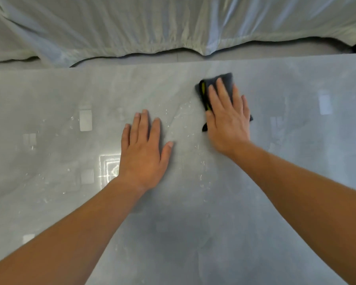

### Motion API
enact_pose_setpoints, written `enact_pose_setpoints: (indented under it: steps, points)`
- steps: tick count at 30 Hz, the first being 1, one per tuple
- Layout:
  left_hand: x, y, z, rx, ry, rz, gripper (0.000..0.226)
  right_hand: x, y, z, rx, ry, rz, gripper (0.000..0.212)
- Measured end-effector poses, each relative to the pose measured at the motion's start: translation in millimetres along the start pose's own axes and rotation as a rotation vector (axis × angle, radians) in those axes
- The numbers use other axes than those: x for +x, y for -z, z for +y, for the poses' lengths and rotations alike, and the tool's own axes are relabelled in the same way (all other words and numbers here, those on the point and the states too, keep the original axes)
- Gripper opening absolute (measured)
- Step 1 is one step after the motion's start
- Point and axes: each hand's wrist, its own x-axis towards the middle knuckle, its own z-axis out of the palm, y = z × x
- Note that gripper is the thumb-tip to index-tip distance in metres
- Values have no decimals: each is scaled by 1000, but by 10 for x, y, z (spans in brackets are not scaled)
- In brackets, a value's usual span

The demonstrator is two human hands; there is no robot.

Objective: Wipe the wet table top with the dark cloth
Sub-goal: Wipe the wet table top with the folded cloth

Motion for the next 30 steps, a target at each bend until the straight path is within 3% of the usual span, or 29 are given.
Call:
enact_pose_setpoints:
  steps: [2, 4, 8, 10, 14, 16, 22, 27, 29, 30]
  points:
    - [-4, 0, -50, -9, -24, -5, 72, -96, 43, 84, -60, 172, -79, 58]
    - [1, -1, -78, -25, -35, -12, 72, 93, 118, 200, -78, 221, -86, 58]
    - [6, -5, -120, -41, -57, -10, 72, 585, 120, -24, 31, -117, 29, 59]
    - [1, -11, -150, -50, -69, -8, 71, 530, 35, -271, 41, -148, 54, 60]
    - [-1, -8, -158, -74, -70, 7, 73, 133, -54, -323, -86, 262, -74, 59]
    - [0, -7, -152, -75, -69, 8, 73, 289, 32, -185, -102, 325, -109, 58]
    - [3, -42, -209, -80, -94, 25, 70, 788, 64, -458, 4, -69, 31, 60]
    - [-2, -35, -180, -72, -75, 20, 70, 290, -20, -418, -130, 404, -119, 59]
    - [-3, -26, -172, -74, -71, 9, 71, 391, 41, -275, -143, 430, -135, 58]
    - [-1, -25, -174, -76, -72, 7, 70, 476, 60, -251, -123, 356, -111, 58]
